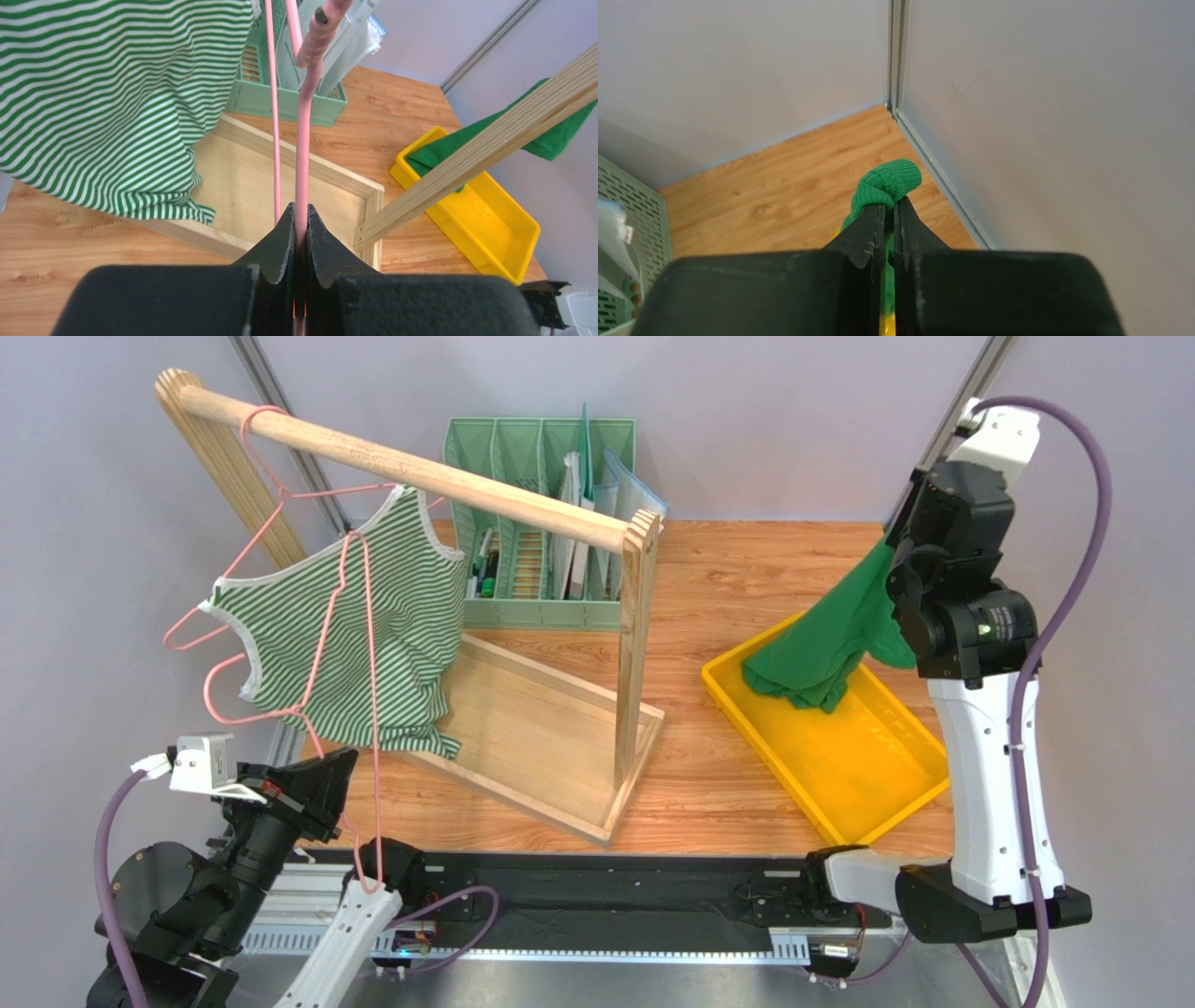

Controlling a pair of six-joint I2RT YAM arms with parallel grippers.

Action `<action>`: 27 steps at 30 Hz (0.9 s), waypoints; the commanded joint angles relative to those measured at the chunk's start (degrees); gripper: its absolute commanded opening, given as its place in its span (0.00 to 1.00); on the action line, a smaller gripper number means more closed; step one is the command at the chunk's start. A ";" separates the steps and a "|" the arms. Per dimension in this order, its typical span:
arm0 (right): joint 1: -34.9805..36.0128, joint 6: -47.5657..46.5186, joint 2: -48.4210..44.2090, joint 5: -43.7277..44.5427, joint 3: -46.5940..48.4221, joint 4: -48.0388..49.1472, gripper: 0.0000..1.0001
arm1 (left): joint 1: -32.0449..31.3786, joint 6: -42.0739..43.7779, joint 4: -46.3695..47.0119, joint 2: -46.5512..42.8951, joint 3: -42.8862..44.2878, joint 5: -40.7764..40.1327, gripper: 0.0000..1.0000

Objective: Remove the tank top from the hanger

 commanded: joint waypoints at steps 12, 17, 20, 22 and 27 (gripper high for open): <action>-3.94 21.33 -1.26 -8.24 -29.40 0.79 0.01 | -0.13 0.55 -3.84 0.51 2.02 0.78 0.00; -4.29 24.23 5.14 -12.28 -38.56 4.76 0.02 | -0.13 0.90 -6.04 2.88 2.72 3.42 0.00; -4.29 26.43 10.51 -14.22 -39.61 4.41 0.06 | -0.13 1.08 -7.18 4.29 2.46 5.00 0.00; -4.29 27.75 13.50 -15.09 -39.88 4.23 0.08 | -0.13 1.25 -7.36 4.29 2.02 5.18 0.00; -4.29 27.84 16.67 -15.28 -39.89 3.62 0.14 | -0.22 1.61 -7.45 4.03 1.84 5.18 0.00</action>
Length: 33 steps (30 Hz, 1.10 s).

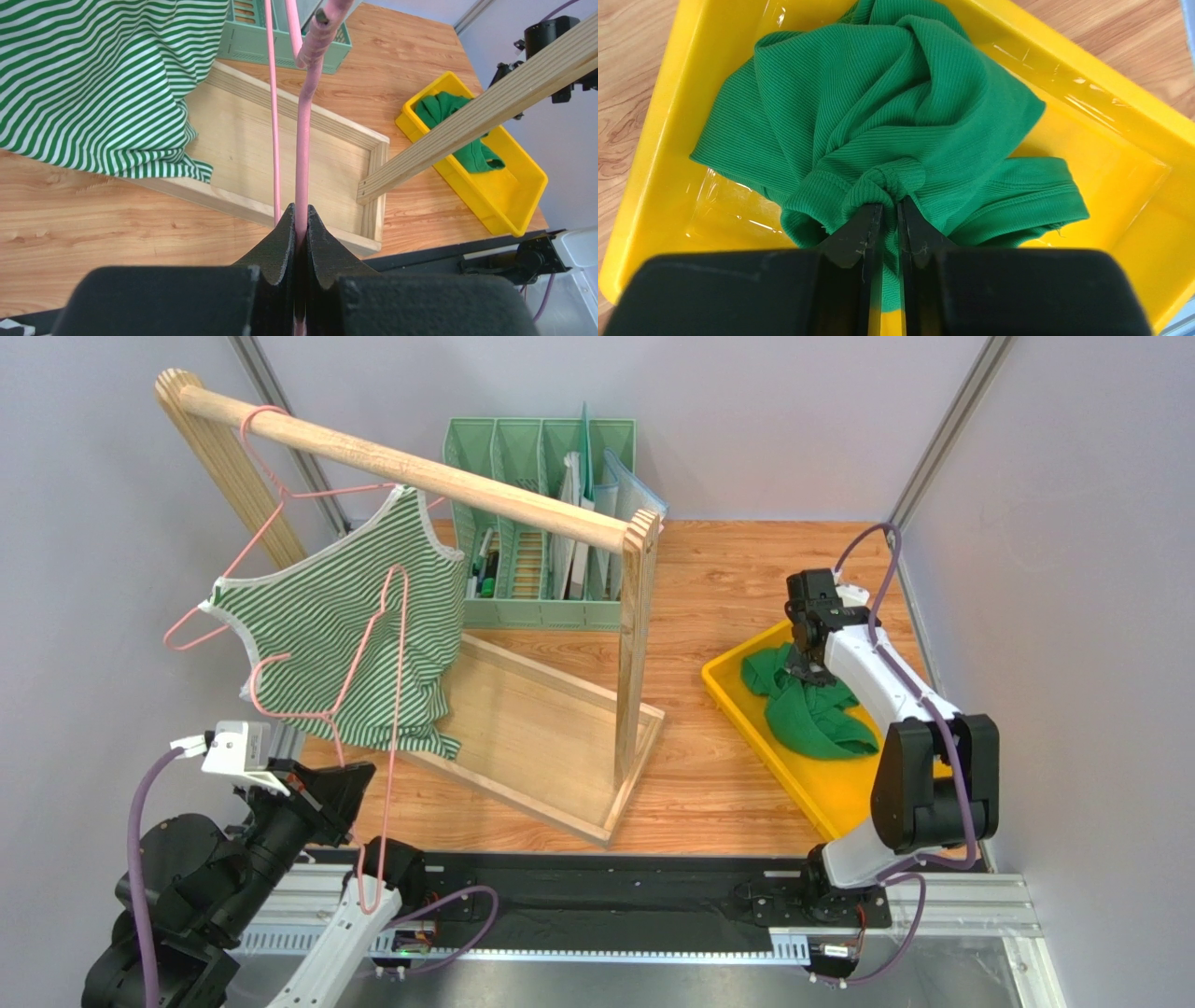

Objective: Remove the tank top from the hanger

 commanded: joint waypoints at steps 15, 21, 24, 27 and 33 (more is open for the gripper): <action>17.18 4.49 -16.87 7.80 3.34 -15.70 0.80 | -0.13 3.70 1.41 1.91 -0.59 4.66 0.00; 27.15 7.13 -22.66 8.19 -0.43 -21.43 0.82 | -0.13 3.96 1.24 1.91 0.20 6.34 0.00; 29.52 3.98 -26.36 -2.94 -2.10 -19.06 0.82 | -0.13 4.22 1.41 1.74 -0.15 7.30 0.00; 34.44 2.12 -32.07 -11.23 -4.03 -18.09 0.86 | -0.13 4.49 2.28 1.47 -0.93 9.76 0.00; 41.29 -2.98 -46.05 -39.93 -12.37 -9.93 0.94 | -0.13 4.40 2.82 1.47 -2.08 11.44 0.00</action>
